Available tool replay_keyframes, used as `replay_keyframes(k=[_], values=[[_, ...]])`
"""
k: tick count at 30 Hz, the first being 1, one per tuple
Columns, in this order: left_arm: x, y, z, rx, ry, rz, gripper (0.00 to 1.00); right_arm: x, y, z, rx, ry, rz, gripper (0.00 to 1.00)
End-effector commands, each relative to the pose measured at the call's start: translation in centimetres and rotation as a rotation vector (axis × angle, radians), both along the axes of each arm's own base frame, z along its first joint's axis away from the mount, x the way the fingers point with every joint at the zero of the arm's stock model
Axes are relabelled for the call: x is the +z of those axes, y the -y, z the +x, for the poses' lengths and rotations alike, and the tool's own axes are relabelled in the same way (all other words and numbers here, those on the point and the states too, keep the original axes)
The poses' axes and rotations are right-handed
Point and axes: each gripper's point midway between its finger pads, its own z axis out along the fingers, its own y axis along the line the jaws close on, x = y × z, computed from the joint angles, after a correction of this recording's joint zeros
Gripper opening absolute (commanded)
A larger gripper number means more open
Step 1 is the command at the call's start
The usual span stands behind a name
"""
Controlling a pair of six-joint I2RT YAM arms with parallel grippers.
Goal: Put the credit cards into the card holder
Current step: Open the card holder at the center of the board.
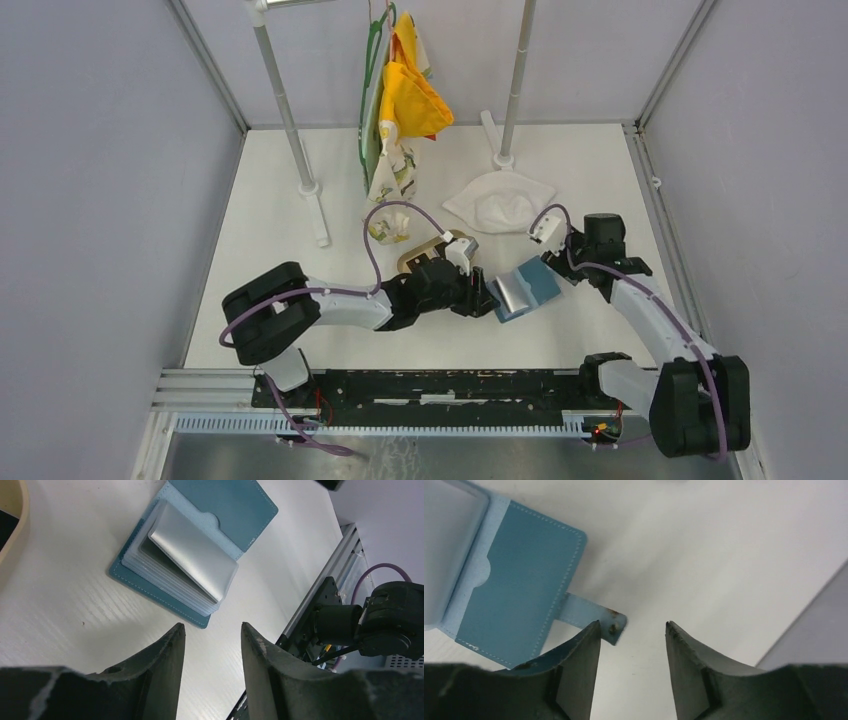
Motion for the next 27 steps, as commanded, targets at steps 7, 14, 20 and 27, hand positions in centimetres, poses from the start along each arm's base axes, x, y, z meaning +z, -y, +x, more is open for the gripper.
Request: replay_keyframes(k=[7,14,20,27], values=[[0.5,2.3,0.9,0.026,-0.044,-0.034,0.49,9.4,-8.9,-1.1,0.387,0.231,0.398,0.73],[1.6,4.6,1.8,-0.021,0.002,-0.029,0.58,9.7,-8.2,0.0,0.290,0.244,0.411,0.74],[2.0,8.1,3.9,-0.040,0.026,-0.024,0.51,9.8,-4.3,2.5,0.026,0.315,0.330,0.73],[-0.6,10.1,6.7,-0.024,-0.053,-0.051,0.44,11.5,-6.8,0.8,0.194,0.287,0.425,0.78]])
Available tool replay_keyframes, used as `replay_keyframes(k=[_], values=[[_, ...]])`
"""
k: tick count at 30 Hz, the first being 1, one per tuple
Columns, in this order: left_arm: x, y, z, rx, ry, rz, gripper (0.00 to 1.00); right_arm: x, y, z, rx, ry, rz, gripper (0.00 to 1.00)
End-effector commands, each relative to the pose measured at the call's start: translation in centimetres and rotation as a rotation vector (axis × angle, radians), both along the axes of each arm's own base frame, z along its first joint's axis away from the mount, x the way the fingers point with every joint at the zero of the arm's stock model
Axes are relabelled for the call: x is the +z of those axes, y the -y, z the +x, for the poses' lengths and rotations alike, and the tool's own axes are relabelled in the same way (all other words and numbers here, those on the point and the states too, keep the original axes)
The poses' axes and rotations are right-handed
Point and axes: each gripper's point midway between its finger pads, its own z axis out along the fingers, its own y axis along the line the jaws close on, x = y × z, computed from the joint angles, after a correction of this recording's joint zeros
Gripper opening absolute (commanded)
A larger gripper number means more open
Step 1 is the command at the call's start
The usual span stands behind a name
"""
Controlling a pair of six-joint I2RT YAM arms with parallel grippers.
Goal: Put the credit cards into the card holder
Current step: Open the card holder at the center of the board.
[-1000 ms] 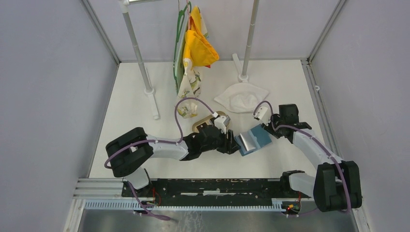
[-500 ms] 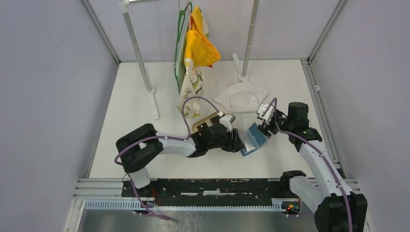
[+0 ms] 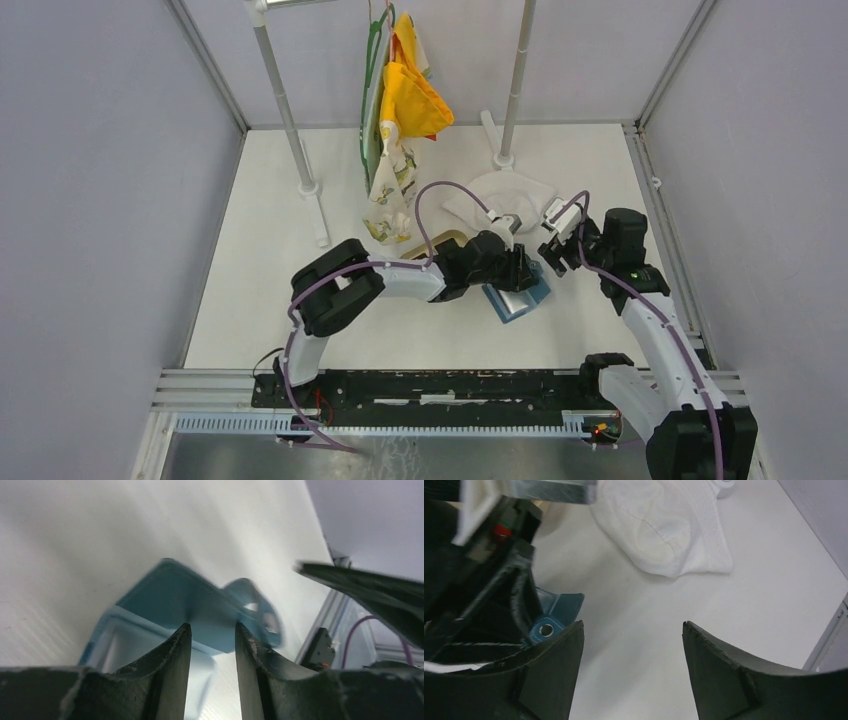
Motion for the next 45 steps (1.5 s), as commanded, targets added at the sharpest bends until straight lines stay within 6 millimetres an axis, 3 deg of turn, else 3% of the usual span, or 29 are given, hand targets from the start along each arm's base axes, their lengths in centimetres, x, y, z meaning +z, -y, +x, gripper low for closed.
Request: replay_keyframes(k=[1,4,6,10,12,14,19,23,25,30,37,41,45], values=[[-1.3,0.9,2.0,0.002,-0.039,-0.019,0.44,2.6,-2.0,-0.6,0.121,0.041,0.062,0.78],[-2.4,1.2,2.8,0.011,-0.069,-0.010,0.44,2.6,-3.1,-1.7,0.218,0.028,0.076,0.78],[-2.7,1.4,3.2,0.014,-0.087,-0.017,0.44,2.3,-3.9,-2.6,0.287,0.013,0.083,0.70],[-2.5,1.7,3.9,0.015,-0.114,-0.058,0.44,-0.1,-3.4,-2.7,0.286,-0.067,0.047,0.30],[-1.9,1.4,4.3,0.027,-0.110,-0.077,0.44,-1.8,-2.3,-2.0,0.228,-0.125,0.009,0.18],[-1.3,1.2,4.5,0.034,-0.101,-0.092,0.44,-3.6,-1.2,-1.5,0.161,-0.193,-0.022,0.12],[0.1,0.8,4.4,0.033,-0.085,-0.117,0.44,-7.7,0.9,-1.0,0.033,-0.354,-0.087,0.08],[2.6,0.0,3.9,0.025,-0.046,-0.164,0.43,-9.5,2.3,-0.8,-0.037,-0.398,-0.134,0.08],[4.0,-0.8,3.3,0.020,-0.019,-0.182,0.44,-10.2,2.4,-1.1,-0.040,-0.429,-0.139,0.08],[5.2,-3.8,1.2,0.032,0.018,-0.168,0.45,-11.5,1.8,-2.1,-0.001,-0.516,-0.124,0.09],[3.3,-6.8,-1.4,0.115,-0.025,-0.099,0.58,-12.3,1.3,-2.7,0.027,-0.556,-0.116,0.09],[1.7,-6.8,-1.7,0.137,-0.080,-0.087,0.64,-12.9,1.0,-3.3,0.048,-0.598,-0.123,0.09],[1.6,-6.0,-1.6,0.133,-0.085,-0.090,0.68,-13.0,0.6,-3.5,0.065,-0.603,-0.129,0.09]])
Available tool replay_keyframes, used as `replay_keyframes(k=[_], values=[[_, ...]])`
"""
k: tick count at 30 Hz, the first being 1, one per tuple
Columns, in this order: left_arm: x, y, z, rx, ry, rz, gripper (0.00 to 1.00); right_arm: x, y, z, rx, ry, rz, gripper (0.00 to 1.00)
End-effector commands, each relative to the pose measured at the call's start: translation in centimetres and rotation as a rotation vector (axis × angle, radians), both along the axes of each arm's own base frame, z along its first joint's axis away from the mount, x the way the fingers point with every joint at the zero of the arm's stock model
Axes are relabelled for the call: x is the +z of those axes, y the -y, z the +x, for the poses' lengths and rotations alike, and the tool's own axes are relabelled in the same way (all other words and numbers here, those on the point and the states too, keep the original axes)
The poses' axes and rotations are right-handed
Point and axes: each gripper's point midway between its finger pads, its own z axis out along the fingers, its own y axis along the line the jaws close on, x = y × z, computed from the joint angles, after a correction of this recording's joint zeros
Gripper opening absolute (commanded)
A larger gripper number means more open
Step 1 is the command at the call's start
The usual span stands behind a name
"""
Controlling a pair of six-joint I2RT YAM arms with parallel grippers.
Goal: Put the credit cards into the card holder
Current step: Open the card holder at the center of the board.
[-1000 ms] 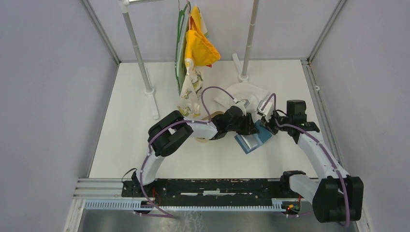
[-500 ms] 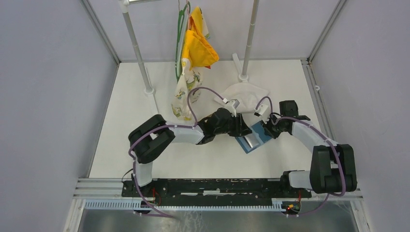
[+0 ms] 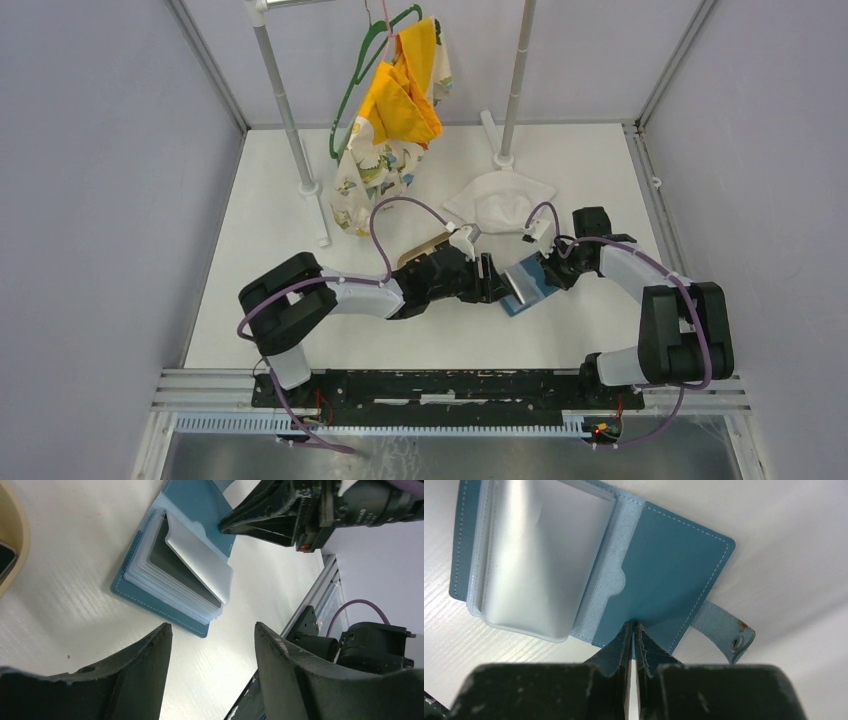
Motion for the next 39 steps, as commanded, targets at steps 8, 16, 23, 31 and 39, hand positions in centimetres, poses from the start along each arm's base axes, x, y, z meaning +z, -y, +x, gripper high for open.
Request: replay_keyframes(k=[8,16,23,31,39], values=[[0.6,2.1,1.2,0.046,-0.028,-0.058,0.68,0.7,-0.9,0.3,0.038,0.009,0.006,0.10],[-0.7,3.2,1.7,0.071,-0.080,-0.060,0.66,0.7,-1.1,0.3,0.046,0.012,0.006,0.10],[-1.1,3.8,2.0,0.087,-0.108,-0.083,0.65,0.7,-1.2,0.3,0.051,0.013,0.004,0.10],[-0.6,3.8,1.8,0.096,-0.131,-0.110,0.57,0.7,-1.3,0.2,0.055,0.010,0.003,0.10],[-0.7,4.3,1.8,0.088,-0.142,-0.124,0.57,0.5,-1.5,0.0,0.066,-0.001,0.006,0.10]])
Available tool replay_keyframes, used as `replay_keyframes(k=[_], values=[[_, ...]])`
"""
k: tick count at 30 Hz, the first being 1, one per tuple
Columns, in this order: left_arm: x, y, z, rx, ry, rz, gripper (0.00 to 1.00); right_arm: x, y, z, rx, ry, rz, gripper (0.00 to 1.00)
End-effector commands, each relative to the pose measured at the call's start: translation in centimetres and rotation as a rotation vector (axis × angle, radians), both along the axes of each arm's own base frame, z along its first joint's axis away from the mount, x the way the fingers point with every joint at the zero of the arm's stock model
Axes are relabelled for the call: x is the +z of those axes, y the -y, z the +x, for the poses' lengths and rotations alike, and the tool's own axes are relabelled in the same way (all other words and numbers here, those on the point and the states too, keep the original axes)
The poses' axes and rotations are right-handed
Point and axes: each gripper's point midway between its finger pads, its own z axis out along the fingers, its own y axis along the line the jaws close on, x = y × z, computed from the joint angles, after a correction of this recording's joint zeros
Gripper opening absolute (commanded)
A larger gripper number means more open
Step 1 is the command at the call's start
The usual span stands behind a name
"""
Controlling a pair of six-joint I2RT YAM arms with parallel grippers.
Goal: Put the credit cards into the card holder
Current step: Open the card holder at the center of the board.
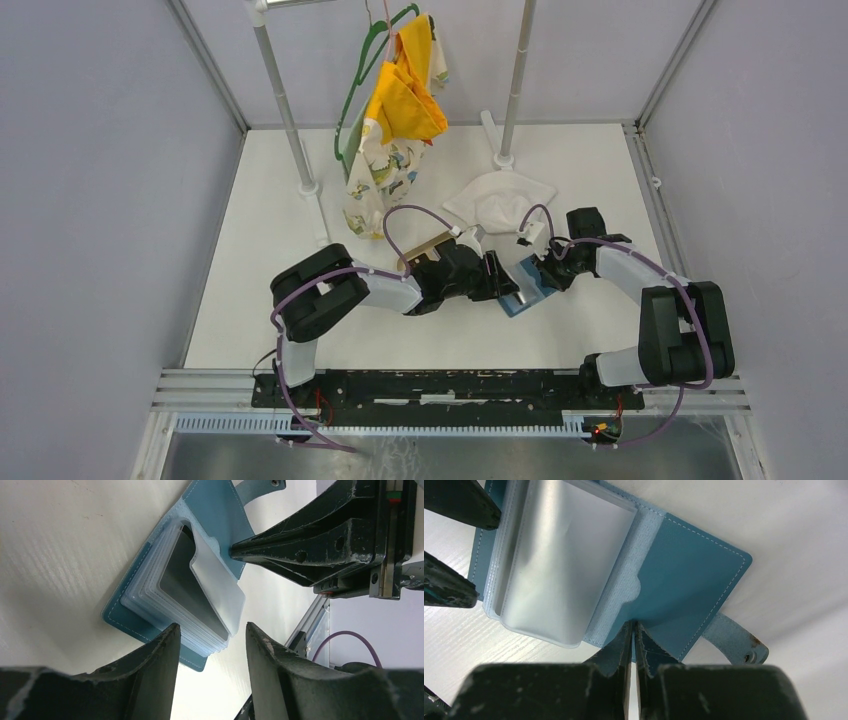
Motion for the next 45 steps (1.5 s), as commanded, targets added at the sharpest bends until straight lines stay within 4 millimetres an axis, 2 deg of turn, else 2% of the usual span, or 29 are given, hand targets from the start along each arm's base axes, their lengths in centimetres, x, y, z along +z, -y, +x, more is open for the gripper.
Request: replay_keyframes(k=[1,18,23,32,41,45], values=[[2.5,1.8,0.4,0.003,0.010,-0.100,0.57,0.5,-0.5,0.3,0.018,0.001,0.010,0.10],[2.6,2.3,-0.1,-0.009,-0.021,-0.212,0.62,0.5,-0.5,0.3,0.021,0.000,0.009,0.10],[3.7,2.8,0.2,-0.021,0.009,-0.250,0.62,1.0,-0.8,0.4,0.025,0.011,0.026,0.11],[5.3,4.4,0.3,-0.081,0.053,-0.308,0.62,3.4,-1.7,1.2,0.023,0.082,0.108,0.24],[5.7,5.0,2.2,-0.078,0.088,-0.329,0.63,5.9,-0.6,2.9,-0.057,0.206,0.139,0.31],[5.4,5.2,3.0,-0.070,0.089,-0.318,0.63,7.9,0.3,3.8,-0.100,0.307,0.147,0.37]])
